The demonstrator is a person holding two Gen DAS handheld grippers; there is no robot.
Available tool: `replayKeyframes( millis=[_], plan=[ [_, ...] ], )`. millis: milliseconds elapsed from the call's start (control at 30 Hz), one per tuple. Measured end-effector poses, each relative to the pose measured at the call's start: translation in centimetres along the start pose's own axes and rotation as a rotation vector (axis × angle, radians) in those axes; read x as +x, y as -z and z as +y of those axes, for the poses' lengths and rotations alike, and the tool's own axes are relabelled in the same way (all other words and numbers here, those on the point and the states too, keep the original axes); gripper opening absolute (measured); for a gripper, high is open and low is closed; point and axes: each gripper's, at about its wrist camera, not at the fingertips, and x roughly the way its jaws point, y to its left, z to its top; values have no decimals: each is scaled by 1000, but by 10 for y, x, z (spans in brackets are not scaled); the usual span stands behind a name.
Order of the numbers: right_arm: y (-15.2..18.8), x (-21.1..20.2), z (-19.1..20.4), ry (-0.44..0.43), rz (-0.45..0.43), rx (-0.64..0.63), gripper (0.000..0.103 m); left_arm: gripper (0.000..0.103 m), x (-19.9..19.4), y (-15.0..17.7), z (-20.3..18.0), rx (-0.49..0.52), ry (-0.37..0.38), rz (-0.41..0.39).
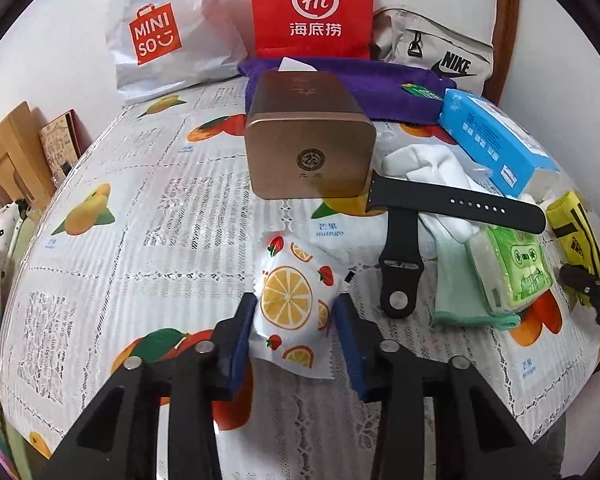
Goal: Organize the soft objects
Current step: 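Grasp the white orange-print packet with the left gripper while the right holds the yellow pouch, then carry the orange-print packet toward the purple towel with the left gripper while the right carries the yellow pouch there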
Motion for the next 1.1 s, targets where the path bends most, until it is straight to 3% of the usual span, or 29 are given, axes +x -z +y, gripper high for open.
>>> replayKeyframes(
  millis=[133,300,800,1100],
  plan=[
    [-2,-15,-6,-28,-24,9,47,18,0,-3,8,-39,21,9],
    [-9,-37,-17,-109,-74,65,46,10,-2,-8,11,-52,37,16],
    [-35,-67,-39,-171,-149,126,45,9,-32,-45,10,-76,38,-30],
    [-61,-91,-46,-339,-213,176,42,9,-34,-64,3,-71,50,-36]
  ],
)
